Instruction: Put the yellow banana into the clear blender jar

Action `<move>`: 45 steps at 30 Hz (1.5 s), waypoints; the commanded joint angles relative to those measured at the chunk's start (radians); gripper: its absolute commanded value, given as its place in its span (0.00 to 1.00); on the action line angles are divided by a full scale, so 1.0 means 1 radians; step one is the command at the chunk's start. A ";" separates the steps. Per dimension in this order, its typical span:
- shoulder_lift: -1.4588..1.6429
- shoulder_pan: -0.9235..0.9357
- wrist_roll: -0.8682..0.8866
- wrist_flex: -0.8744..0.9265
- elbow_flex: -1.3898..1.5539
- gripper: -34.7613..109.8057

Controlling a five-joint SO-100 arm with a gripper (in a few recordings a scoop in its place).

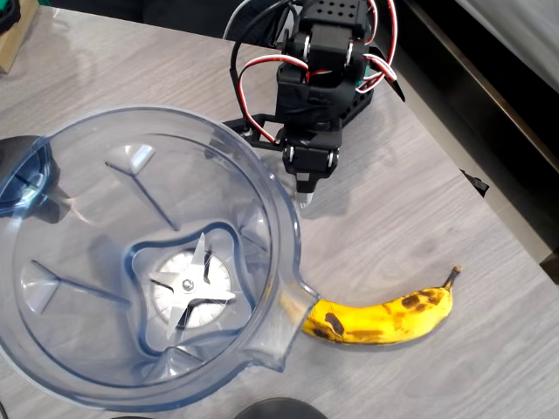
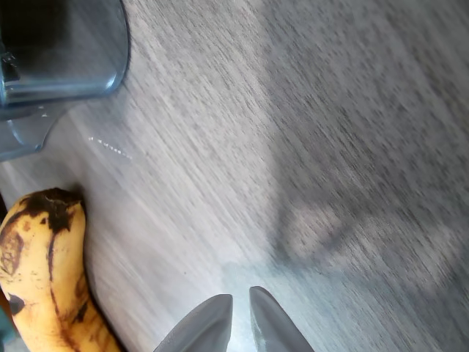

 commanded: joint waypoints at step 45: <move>-0.466 -0.518 -0.037 -0.288 -0.383 0.24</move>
